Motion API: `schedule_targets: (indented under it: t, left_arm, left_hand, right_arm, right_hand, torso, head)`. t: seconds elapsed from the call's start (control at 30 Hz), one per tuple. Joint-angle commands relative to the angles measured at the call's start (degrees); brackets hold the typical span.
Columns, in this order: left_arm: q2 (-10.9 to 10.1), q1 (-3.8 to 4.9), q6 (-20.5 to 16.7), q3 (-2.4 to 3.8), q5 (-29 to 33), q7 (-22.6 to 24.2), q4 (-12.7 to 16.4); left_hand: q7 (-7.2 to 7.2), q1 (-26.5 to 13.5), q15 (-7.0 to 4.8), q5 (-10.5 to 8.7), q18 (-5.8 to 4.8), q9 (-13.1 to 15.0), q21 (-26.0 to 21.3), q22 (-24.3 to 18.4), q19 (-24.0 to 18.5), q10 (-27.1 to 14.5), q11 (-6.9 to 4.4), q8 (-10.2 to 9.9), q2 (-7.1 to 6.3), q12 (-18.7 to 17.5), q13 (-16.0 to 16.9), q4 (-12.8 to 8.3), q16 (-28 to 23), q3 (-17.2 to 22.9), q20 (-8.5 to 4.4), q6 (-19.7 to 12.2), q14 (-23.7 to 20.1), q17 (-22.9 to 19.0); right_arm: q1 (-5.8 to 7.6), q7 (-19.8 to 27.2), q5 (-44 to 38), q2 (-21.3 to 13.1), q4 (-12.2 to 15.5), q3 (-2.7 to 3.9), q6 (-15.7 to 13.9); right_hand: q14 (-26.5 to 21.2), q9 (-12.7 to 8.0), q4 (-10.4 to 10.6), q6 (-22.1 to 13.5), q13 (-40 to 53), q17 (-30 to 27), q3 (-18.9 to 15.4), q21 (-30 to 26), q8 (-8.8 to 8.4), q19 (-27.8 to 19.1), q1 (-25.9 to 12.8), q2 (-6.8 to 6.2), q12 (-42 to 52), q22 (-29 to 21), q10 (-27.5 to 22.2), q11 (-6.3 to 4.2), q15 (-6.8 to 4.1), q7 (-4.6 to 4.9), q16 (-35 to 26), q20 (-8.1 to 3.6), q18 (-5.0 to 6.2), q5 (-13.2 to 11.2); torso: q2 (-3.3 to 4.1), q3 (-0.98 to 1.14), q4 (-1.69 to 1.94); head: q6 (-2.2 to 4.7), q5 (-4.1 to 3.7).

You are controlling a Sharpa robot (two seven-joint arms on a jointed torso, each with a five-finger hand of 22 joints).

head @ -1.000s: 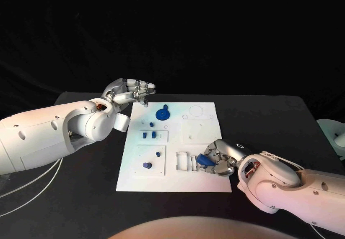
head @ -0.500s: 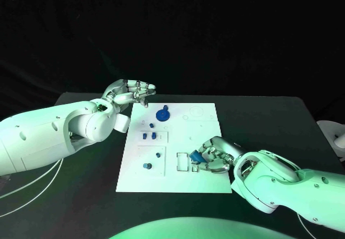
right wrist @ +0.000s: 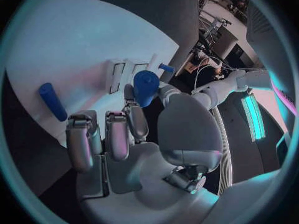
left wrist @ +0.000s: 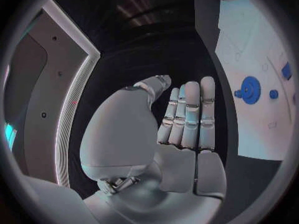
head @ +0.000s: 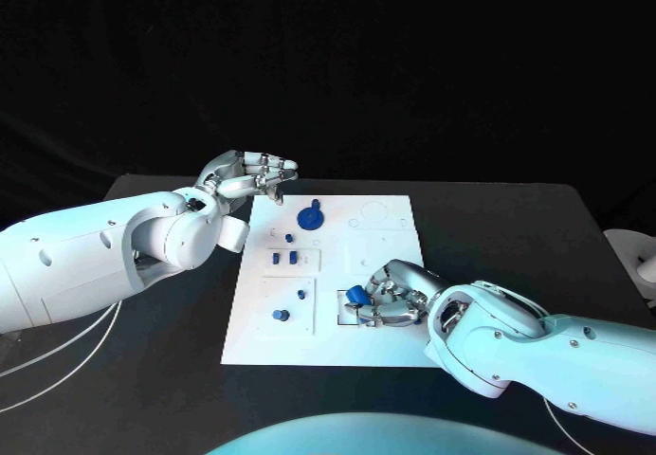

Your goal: Assemble the parts on the task board

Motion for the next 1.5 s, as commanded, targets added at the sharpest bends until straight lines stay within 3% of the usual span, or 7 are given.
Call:
schedule_targets:
  t: [0.03, 0.57, 0.63, 0.8, 1.5]
  left_arm:
    - [0.06, 0.04, 0.92, 0.04, -0.01, 0.12, 0.2]
    - [-0.03, 0.06, 1.02, 0.04, -0.01, -0.08, 0.3]
    - [-0.05, 0.06, 1.03, 0.04, -0.01, -0.1, 0.32]
    - [-0.11, 0.06, 1.01, 0.04, -0.03, -0.14, 0.34]
    - [-0.25, 0.07, 0.98, 0.04, -0.06, -0.21, 0.4]
  left_hand:
    - [0.07, -0.54, -0.07, 0.03, 0.32, 0.07, -0.37, -0.05, -0.23, -0.45, 0.09, 0.19, 0.02, 0.38, 0.05, 0.1, 0.29, 0.12, 0.23, -0.42, -0.32, -0.07]
    - [0.08, -0.61, -0.06, 0.03, 0.32, 0.07, -0.37, -0.05, -0.23, -0.53, 0.1, 0.22, 0.05, 0.4, 0.06, 0.14, 0.32, 0.12, 0.25, -0.44, -0.34, -0.08]
    - [0.08, -0.61, -0.06, 0.03, 0.32, 0.07, -0.37, -0.05, -0.23, -0.53, 0.1, 0.22, 0.05, 0.4, 0.06, 0.14, 0.32, 0.12, 0.25, -0.44, -0.34, -0.08]
    - [0.08, -0.61, -0.06, 0.03, 0.32, 0.07, -0.37, -0.05, -0.23, -0.53, 0.1, 0.22, 0.05, 0.4, 0.06, 0.14, 0.32, 0.12, 0.25, -0.44, -0.34, -0.08]
    - [0.09, -0.69, -0.04, 0.03, 0.31, 0.08, -0.39, -0.06, -0.25, -0.61, 0.12, 0.24, 0.1, 0.45, 0.06, 0.19, 0.34, 0.12, 0.26, -0.47, -0.36, -0.08]
  right_arm:
    - [0.01, -1.65, -2.63, 0.65, -0.56, 0.0, 3.34]
    - [0.03, -3.15, -7.08, 2.9, -3.17, -0.01, 4.48]
    - [0.03, -3.26, -7.9, 3.01, -3.42, -0.01, 4.18]
    - [0.03, -3.34, -8.91, 3.21, -3.56, -0.02, 3.91]
    - [0.02, -3.21, -9.59, 3.44, -3.31, -0.02, 4.46]
  right_hand:
    - [3.6, -0.07, 0.02, 1.3, 1.01, 1.71, -0.4, 0.27, -0.03, 6.0, -0.76, -0.01, -0.37, 15.1, 0.33, -0.06, -0.14, -1.54, 0.26, -0.36, -0.81, -0.49]
    - [3.55, 0.05, 0.03, 1.09, 1.08, 1.52, -2.4, 0.27, 0.39, 6.0, -2.67, 0.19, -0.73, 15.1, 0.29, -0.11, -0.19, -1.62, 0.14, -0.41, -0.81, -2.62]
    - [3.53, 0.12, 0.04, 0.93, 1.06, 1.45, -3.57, 0.27, 0.62, 6.0, -3.59, 0.42, -0.99, 15.1, 0.23, -0.12, -0.19, -1.61, 0.08, -0.4, -0.81, -4.52]
    - [3.49, 0.2, 0.07, 0.72, 0.9, 1.26, -5.34, 0.27, 0.9, 6.0, -4.62, 0.67, -1.49, 15.1, 0.07, -0.08, -0.17, -1.59, -0.03, -0.39, -0.81, -6.58]
    - [3.46, 0.27, 0.08, 0.34, 0.87, 1.08, -9.7, 0.27, 1.36, 6.0, -4.93, 1.22, -2.05, 15.1, -0.06, -0.02, -0.11, -1.53, -0.18, -0.32, -0.81, -7.44]
  torso:
    - [0.05, 0.05, 0.0]
    - [0.04, 0.09, -0.08]
    - [0.06, 0.09, -0.06]
    - [0.06, 0.11, -0.08]
    - [0.06, 0.13, -0.13]
  head:
    - [-0.1, 0.14]
    - [-0.27, 0.39]
    - [-0.25, 0.41]
    - [-0.24, 0.48]
    - [-0.5, 0.75]
